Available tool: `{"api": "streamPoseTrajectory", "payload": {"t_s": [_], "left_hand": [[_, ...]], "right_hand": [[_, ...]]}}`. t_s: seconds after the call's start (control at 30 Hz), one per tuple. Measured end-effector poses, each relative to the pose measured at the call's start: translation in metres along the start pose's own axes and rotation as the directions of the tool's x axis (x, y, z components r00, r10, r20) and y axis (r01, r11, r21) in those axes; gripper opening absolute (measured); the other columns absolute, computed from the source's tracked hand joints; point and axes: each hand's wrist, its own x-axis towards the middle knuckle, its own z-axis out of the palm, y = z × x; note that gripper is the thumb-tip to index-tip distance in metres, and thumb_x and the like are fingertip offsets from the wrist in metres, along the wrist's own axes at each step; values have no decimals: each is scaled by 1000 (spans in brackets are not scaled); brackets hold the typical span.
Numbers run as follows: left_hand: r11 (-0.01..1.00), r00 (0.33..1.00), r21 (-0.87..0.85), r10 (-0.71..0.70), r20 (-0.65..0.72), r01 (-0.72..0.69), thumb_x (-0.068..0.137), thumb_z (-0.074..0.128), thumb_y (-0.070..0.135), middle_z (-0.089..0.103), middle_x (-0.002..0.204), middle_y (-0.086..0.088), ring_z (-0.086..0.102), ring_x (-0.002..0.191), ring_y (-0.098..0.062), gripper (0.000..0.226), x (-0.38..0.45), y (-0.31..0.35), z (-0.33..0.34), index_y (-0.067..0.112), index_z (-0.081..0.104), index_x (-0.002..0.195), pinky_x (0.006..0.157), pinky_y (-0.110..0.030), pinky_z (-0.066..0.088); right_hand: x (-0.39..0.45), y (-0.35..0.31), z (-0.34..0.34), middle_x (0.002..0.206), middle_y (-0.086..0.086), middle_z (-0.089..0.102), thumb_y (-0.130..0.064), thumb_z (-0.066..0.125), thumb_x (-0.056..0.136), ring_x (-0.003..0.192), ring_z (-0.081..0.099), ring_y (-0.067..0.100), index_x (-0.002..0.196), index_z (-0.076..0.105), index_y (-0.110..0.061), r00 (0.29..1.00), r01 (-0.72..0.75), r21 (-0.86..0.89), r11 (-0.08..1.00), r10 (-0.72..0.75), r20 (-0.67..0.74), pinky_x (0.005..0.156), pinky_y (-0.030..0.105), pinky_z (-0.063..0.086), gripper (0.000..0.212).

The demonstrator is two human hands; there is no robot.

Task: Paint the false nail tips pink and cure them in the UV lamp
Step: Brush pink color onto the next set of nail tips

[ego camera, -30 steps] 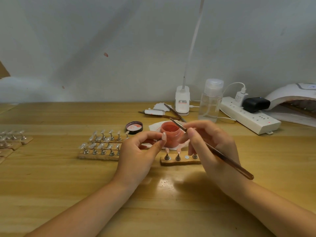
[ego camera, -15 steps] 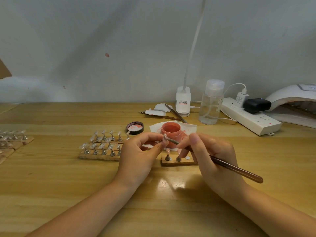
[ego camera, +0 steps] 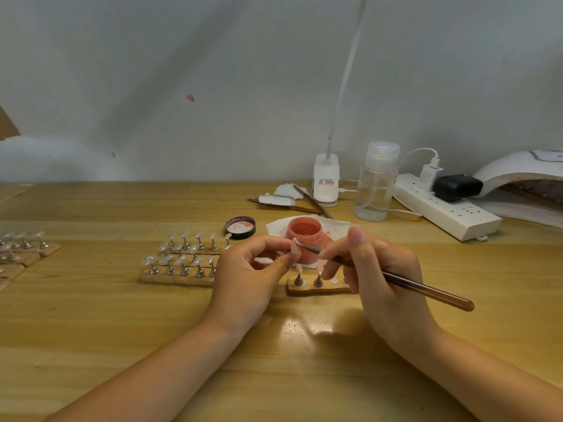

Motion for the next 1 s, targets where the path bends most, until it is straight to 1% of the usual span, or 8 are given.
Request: {"api": "streamPoseTrajectory", "payload": {"t_s": [0.1, 0.23, 0.33, 0.47, 0.6, 0.77, 0.87, 1.0], "left_hand": [[1000, 1000, -25, -4, -14, 4, 66, 66, 34, 70, 77, 7, 63, 74, -8, 9, 0, 2, 1, 30, 68, 74, 65, -18, 50], [1000, 1000, -23, -4, -11, 4, 66, 66, 35, 70, 77, 5, 63, 75, -9, 10, -1, 2, 1, 30, 69, 74, 64, -18, 49], [1000, 1000, 4, -6, -3, 6, 68, 66, 34, 70, 77, 2, 62, 74, -9, 10, -1, 1, 1, 30, 69, 77, 63, -19, 49], [1000, 1000, 20, -3, -4, 3, 74, 68, 21, 69, 79, -2, 61, 74, -11, 10, 0, 0, 1, 30, 69, 78, 62, -20, 48], [1000, 1000, -3, -12, -8, 12, 68, 65, 31, 69, 80, -2, 61, 77, -14, 12, -1, 2, 0, 28, 69, 78, 66, -22, 49], [1000, 1000, 10, 0, 4, 0, 70, 67, 27, 69, 78, -3, 60, 74, -13, 9, -1, 3, 1, 26, 70, 78, 61, -18, 48], [999, 1000, 33, 4, 3, -4, 75, 69, 16, 69, 77, -3, 58, 71, -11, 11, 0, 1, 1, 27, 70, 79, 59, -14, 46], [1000, 1000, 26, 11, -22, -11, 76, 70, 9, 68, 76, -2, 58, 69, -7, 19, 0, 2, 1, 27, 69, 77, 59, -12, 46]], "right_hand": [[-2, -1, -2, 53, -1, 60, -29, 35, 90, 48, 55, -3, 67, 66, -7, 1000, -19, 55, 998, 20, -18, 55, 2, 37, 45], [-1, -2, -2, 52, -3, 59, -27, 34, 91, 47, 54, -3, 65, 65, -7, 999, -4, 84, 996, 8, -53, 52, 3, 37, 45], [2, -2, -1, 59, -2, 60, -24, 35, 92, 52, 55, -5, 73, 65, -7, 1000, 9, 30, 1000, -8, -24, 54, 1, 37, 40], [1, 0, -1, 59, -3, 61, -26, 36, 91, 52, 55, -5, 72, 66, -7, 1000, 2, -19, 1000, -2, 8, 54, 2, 37, 40], [-3, -1, -2, 51, -3, 58, -30, 36, 90, 46, 52, -3, 64, 66, -9, 1000, -7, 9, 1000, 7, -12, 51, 3, 36, 45], [1, 1, -2, 57, -3, 59, -23, 35, 91, 51, 54, -5, 71, 65, -7, 998, 49, -29, 998, -49, -26, 54, 3, 37, 40], [2, 3, -1, 61, -1, 63, -27, 37, 91, 57, 60, 3, 75, 67, -10, 999, 41, -112, 993, -42, -3, 56, 8, 42, 38], [-1, 3, -4, 55, -1, 61, -34, 40, 93, 51, 57, 1, 69, 66, -10, 998, 61, -77, 995, -60, 6, 54, 7, 40, 43]]}}
